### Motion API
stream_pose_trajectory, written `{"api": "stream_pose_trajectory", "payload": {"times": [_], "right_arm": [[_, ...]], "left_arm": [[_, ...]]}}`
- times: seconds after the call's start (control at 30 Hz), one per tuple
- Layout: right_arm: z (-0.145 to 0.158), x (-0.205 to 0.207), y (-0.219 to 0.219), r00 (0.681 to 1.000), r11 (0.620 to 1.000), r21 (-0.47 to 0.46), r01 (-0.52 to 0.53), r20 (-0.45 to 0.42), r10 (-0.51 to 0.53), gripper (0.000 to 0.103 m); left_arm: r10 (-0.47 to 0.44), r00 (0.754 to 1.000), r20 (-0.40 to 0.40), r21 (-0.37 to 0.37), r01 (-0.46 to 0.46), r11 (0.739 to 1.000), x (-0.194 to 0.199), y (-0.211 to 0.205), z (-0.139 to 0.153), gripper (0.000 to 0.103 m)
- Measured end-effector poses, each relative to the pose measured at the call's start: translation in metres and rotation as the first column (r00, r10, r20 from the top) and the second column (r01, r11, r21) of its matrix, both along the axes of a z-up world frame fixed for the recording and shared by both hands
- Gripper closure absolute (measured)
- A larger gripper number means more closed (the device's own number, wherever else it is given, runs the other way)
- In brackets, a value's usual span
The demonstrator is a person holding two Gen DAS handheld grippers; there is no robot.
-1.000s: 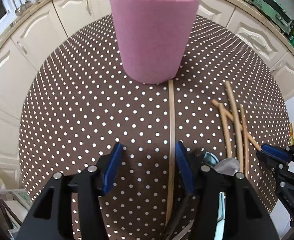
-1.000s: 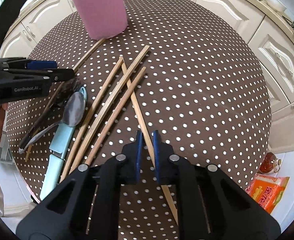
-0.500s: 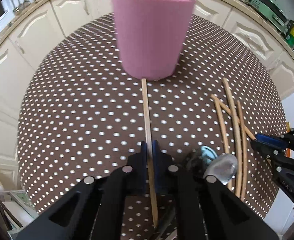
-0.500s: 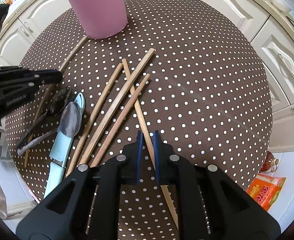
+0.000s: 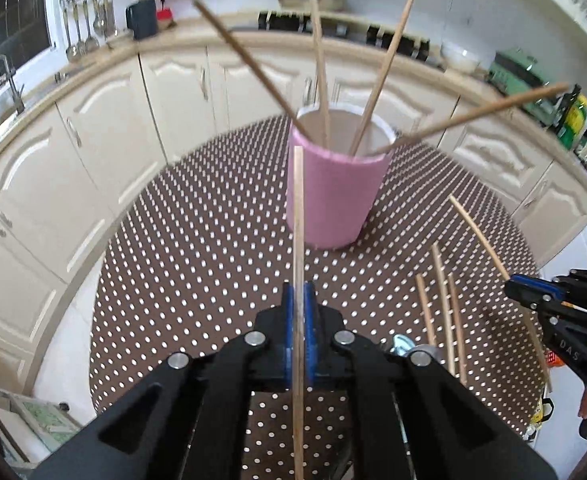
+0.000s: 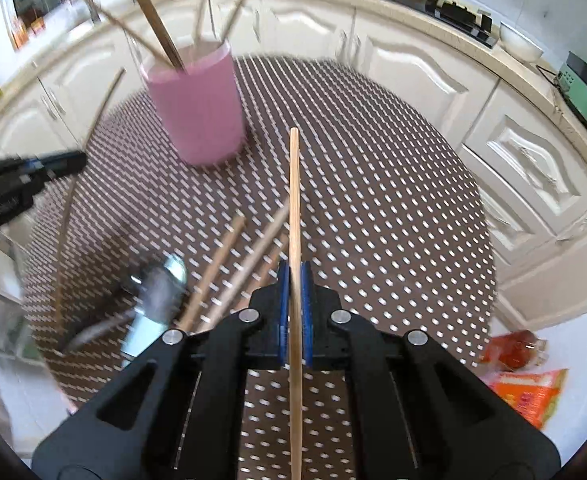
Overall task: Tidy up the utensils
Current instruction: 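Lift the held chopstick with the right tool up above the pink cup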
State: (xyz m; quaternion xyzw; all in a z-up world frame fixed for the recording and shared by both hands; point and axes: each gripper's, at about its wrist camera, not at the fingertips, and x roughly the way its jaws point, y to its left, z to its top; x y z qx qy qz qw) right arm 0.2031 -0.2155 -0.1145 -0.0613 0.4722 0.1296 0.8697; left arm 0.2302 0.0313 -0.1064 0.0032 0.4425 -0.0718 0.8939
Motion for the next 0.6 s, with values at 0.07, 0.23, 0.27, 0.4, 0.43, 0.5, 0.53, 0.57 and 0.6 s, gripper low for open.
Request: {"api": "stream_pose_trajectory", "payload": {"times": [0.07, 0.23, 0.27, 0.4, 0.43, 0.5, 0.53, 0.57, 0.6], "right_arm": [[0.009, -0.004, -0.002, 0.999, 0.998, 0.07, -0.003, 0.048, 0.0, 0.097], [0.021, -0.009, -0.004, 0.992, 0.975, 0.223, -0.028, 0.129, -0.002, 0.097], [0.023, -0.011, -0.005, 0.988, 0.964, 0.262, -0.036, 0.153, -0.005, 0.097], [0.033, -0.017, -0.01, 0.975, 0.926, 0.372, -0.072, 0.221, -0.013, 0.097], [0.037, -0.019, -0.011, 0.969, 0.915, 0.394, -0.083, 0.246, -0.018, 0.097], [0.043, -0.022, -0.015, 0.958, 0.89, 0.444, -0.1, 0.286, -0.035, 0.097], [0.044, -0.018, -0.019, 0.952, 0.879, 0.466, -0.104, 0.303, -0.048, 0.097], [0.047, -0.019, -0.02, 0.946, 0.869, 0.482, -0.107, 0.319, -0.061, 0.097], [0.05, -0.021, -0.021, 0.938, 0.863, 0.494, -0.108, 0.338, -0.077, 0.097]], "left_arm": [[-0.002, 1.0, 0.028, -0.025, 0.002, 1.0, -0.006, 0.001, 0.012, 0.098], [-0.008, 0.995, 0.095, -0.064, 0.014, 0.998, -0.019, 0.001, 0.034, 0.098], [-0.011, 0.994, 0.109, -0.069, 0.018, 0.997, -0.022, -0.001, 0.041, 0.098], [-0.02, 0.987, 0.162, -0.099, 0.036, 0.994, -0.034, -0.002, 0.06, 0.098], [-0.02, 0.984, 0.177, -0.11, 0.04, 0.993, -0.036, -0.002, 0.064, 0.098], [-0.024, 0.979, 0.204, -0.128, 0.051, 0.99, -0.039, -0.003, 0.072, 0.098], [-0.024, 0.976, 0.217, -0.134, 0.054, 0.989, -0.041, -0.004, 0.076, 0.098], [-0.023, 0.974, 0.227, -0.138, 0.055, 0.989, -0.041, -0.005, 0.078, 0.098], [-0.02, 0.97, 0.243, -0.147, 0.058, 0.987, -0.041, -0.005, 0.082, 0.098]]}}
